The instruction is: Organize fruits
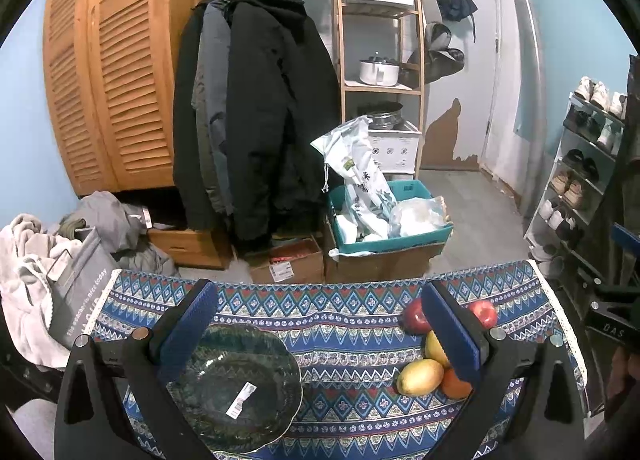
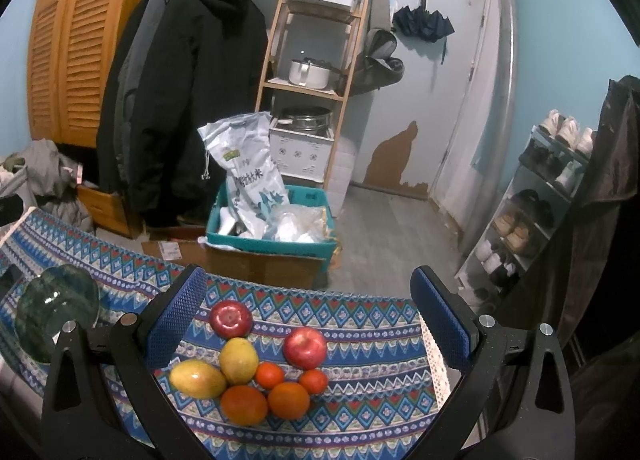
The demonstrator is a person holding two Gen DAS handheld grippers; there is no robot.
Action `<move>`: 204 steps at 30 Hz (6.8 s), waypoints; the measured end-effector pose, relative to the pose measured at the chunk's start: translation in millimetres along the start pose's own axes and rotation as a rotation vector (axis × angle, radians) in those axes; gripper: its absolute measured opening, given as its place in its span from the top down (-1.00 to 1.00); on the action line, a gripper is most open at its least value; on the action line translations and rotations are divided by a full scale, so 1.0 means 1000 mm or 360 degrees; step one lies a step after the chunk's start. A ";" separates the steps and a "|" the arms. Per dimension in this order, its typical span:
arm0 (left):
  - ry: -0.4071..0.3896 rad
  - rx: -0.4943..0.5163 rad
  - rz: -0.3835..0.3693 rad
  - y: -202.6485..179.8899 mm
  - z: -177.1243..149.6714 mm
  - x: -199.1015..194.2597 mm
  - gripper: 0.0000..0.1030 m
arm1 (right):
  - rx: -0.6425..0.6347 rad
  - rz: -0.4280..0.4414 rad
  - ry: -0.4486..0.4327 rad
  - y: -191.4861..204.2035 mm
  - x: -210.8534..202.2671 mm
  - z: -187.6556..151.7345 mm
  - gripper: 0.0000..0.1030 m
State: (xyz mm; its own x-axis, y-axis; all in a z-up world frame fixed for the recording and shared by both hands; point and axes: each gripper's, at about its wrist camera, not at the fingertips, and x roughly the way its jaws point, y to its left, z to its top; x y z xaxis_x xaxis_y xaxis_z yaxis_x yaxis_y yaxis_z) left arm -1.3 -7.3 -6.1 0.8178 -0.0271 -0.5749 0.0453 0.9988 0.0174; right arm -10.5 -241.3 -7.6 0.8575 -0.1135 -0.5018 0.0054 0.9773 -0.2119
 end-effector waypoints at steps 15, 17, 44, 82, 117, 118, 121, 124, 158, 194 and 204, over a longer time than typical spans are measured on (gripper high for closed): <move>0.0000 -0.0002 -0.0005 0.001 0.000 -0.001 -0.99 | 0.0011 -0.0004 0.0005 -0.002 0.000 0.003 -0.94; -0.0001 -0.0003 -0.0006 0.001 0.000 -0.001 -0.99 | 0.0012 -0.0004 0.0006 -0.002 -0.001 0.002 -0.94; 0.0031 0.0041 -0.0039 -0.010 -0.004 0.004 -0.99 | 0.0008 -0.0018 0.0043 -0.009 0.003 -0.001 -0.94; 0.0532 0.0206 -0.0231 -0.061 -0.080 0.111 -0.99 | 0.0001 -0.0032 0.0516 -0.026 0.071 -0.070 -0.94; 0.0917 0.0517 -0.0324 -0.139 -0.162 0.214 -0.97 | 0.0125 0.0065 0.0979 -0.041 0.153 -0.159 -0.94; 0.0919 0.0521 -0.0331 -0.141 -0.163 0.217 -0.93 | 0.0129 0.0069 0.0984 -0.041 0.154 -0.161 -0.94; 0.0935 0.0534 -0.0345 -0.145 -0.167 0.222 -0.88 | 0.0131 0.0070 0.1002 -0.041 0.157 -0.164 -0.94; 0.0947 0.0530 -0.0371 -0.147 -0.171 0.226 -0.87 | 0.0130 0.0073 0.1013 -0.041 0.159 -0.166 -0.94; 0.0933 0.0354 -0.0460 -0.121 -0.161 0.230 -0.39 | 0.0493 0.0400 0.1244 -0.016 0.224 -0.190 -0.50; 0.1058 0.0220 -0.0468 -0.115 -0.178 0.260 -0.51 | 0.0162 0.0178 0.1167 -0.013 0.200 -0.186 -0.23; 0.0943 0.0231 -0.0434 -0.113 -0.167 0.234 -0.42 | 0.0108 0.0102 0.1031 -0.016 0.185 -0.172 -0.23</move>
State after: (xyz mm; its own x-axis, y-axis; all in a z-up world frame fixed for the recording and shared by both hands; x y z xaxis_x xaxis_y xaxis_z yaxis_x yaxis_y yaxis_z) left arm 89.1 -119.5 -279.2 0.3145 -0.2099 -0.9258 0.3165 0.9426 -0.1062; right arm 59.5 -308.5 -241.1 0.3737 -0.1188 -0.9199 0.0152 0.9924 -0.1219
